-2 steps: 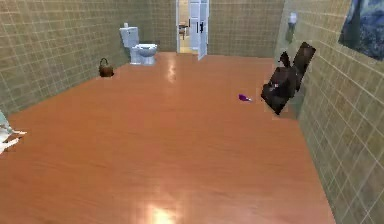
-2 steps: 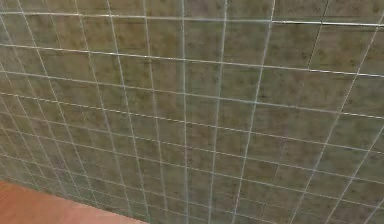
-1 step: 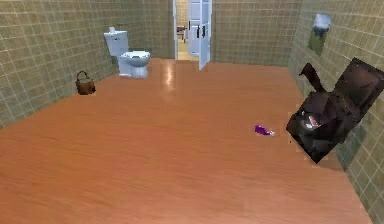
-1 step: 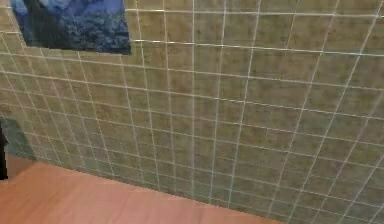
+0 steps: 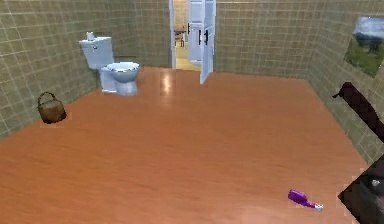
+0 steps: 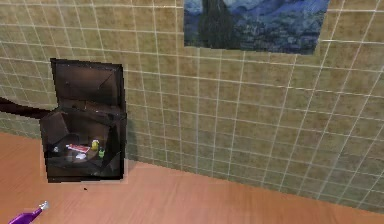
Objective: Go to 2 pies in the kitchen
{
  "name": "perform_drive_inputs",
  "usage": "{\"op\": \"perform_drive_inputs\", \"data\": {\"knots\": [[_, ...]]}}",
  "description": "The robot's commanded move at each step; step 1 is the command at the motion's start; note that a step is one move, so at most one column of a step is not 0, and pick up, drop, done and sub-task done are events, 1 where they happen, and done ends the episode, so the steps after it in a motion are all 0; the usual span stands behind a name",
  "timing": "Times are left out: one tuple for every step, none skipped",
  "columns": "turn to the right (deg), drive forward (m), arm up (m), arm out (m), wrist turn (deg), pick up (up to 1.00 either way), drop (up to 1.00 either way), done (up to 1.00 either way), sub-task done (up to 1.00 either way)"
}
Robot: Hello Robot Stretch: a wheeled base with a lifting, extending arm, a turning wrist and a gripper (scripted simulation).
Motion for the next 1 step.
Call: {"op": "perform_drive_inputs", "data": {"knots": [[-3.0, 0.0, 0.0, 0.0, 0.0, 0.0, 0.0, 0.0, 0.0]]}}
